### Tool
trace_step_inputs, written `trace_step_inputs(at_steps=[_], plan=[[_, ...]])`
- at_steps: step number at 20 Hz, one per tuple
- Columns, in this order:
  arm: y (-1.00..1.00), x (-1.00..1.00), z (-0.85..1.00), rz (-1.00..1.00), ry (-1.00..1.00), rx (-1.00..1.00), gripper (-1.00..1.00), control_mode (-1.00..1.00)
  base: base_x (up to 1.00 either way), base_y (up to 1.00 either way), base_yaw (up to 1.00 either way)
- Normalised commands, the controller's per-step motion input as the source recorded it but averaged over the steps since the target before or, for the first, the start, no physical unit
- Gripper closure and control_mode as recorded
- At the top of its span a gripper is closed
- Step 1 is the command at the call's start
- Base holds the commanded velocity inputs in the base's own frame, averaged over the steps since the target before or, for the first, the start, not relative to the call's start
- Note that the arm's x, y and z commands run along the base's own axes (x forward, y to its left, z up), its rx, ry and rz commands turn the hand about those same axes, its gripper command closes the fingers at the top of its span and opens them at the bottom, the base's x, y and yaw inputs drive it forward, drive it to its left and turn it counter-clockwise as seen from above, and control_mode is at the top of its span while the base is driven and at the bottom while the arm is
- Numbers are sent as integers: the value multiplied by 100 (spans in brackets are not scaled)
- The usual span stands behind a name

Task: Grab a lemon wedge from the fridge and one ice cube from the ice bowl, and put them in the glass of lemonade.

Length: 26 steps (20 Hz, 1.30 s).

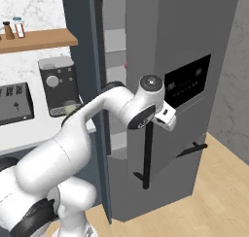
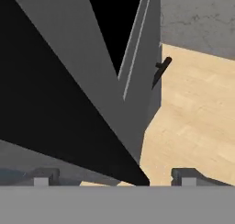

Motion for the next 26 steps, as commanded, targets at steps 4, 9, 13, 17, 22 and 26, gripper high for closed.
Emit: trace_step_inputs(at_steps=[4,9,13,17,22,26], plan=[[30,-90,98,0,-20,-1,-100,-100,0,0,0],[84,-79,99,0,-18,-10,-100,-100,0,0,0],[99,20,64,-6,0,-27,-100,-100,0,0,0],[47,100,16,-24,6,-39,-100,-100,0,0,0],[-11,100,0,-32,2,-40,-100,-100,0,0,0],[-51,97,-14,-30,5,-22,-100,-100,0,0,0]])
